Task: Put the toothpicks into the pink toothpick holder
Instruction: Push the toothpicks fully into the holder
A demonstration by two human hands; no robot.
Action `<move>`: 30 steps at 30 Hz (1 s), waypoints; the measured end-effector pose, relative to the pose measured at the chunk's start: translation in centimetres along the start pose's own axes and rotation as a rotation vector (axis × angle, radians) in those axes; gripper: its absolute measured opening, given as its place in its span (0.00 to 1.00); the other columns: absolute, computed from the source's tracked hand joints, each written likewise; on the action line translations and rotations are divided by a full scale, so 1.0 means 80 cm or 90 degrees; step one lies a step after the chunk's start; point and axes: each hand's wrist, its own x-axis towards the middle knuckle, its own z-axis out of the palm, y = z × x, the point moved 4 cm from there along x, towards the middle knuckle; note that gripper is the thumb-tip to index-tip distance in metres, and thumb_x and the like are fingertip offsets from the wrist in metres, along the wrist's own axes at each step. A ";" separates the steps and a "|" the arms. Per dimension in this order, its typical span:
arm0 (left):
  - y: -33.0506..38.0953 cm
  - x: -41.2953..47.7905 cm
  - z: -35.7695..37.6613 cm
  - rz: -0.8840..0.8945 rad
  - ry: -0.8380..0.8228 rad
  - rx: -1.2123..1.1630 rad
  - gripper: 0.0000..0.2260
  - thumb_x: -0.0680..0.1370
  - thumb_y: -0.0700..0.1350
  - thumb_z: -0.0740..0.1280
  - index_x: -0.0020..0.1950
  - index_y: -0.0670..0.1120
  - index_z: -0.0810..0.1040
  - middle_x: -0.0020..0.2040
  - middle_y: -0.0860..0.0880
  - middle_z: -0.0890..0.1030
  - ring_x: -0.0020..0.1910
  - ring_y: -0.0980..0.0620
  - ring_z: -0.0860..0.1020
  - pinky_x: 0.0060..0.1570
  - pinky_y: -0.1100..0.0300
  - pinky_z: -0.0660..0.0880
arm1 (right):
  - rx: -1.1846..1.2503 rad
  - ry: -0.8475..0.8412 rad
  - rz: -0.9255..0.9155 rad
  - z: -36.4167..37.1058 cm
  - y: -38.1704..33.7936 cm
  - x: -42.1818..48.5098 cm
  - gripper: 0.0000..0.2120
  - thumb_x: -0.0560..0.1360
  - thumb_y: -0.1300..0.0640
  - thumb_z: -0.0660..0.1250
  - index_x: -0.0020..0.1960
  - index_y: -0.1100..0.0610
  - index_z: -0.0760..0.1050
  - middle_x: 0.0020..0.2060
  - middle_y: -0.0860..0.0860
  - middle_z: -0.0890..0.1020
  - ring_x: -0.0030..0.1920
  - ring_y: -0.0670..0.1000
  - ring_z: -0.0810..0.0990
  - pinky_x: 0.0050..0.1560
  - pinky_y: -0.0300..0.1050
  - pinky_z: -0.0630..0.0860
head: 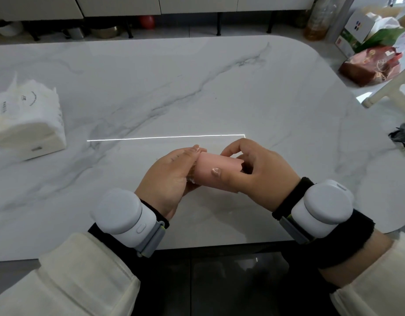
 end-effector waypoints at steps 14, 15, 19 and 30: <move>0.001 0.002 -0.002 0.003 0.010 -0.008 0.11 0.77 0.48 0.61 0.49 0.44 0.80 0.51 0.43 0.80 0.47 0.48 0.79 0.43 0.55 0.79 | 0.010 -0.015 -0.089 0.005 -0.010 -0.001 0.34 0.60 0.54 0.76 0.62 0.42 0.65 0.55 0.45 0.73 0.42 0.42 0.76 0.37 0.28 0.69; 0.001 0.002 -0.002 0.003 0.012 -0.005 0.11 0.77 0.48 0.61 0.50 0.44 0.80 0.51 0.43 0.80 0.48 0.48 0.79 0.44 0.54 0.79 | 0.003 -0.012 -0.094 0.005 -0.010 0.000 0.34 0.60 0.56 0.75 0.62 0.42 0.65 0.54 0.45 0.72 0.42 0.42 0.76 0.37 0.27 0.69; 0.001 0.002 0.000 -0.003 0.006 -0.014 0.11 0.77 0.47 0.61 0.50 0.44 0.80 0.49 0.44 0.81 0.45 0.49 0.79 0.44 0.54 0.80 | -0.010 -0.012 -0.104 0.005 -0.010 0.000 0.30 0.61 0.56 0.74 0.58 0.41 0.65 0.49 0.42 0.73 0.42 0.42 0.76 0.38 0.27 0.68; 0.000 0.003 -0.003 -0.009 0.011 -0.006 0.12 0.77 0.48 0.61 0.50 0.43 0.81 0.48 0.44 0.81 0.44 0.49 0.80 0.44 0.54 0.80 | -0.018 0.013 -0.067 0.001 -0.003 0.002 0.23 0.64 0.48 0.73 0.53 0.44 0.65 0.42 0.44 0.78 0.34 0.38 0.75 0.37 0.26 0.70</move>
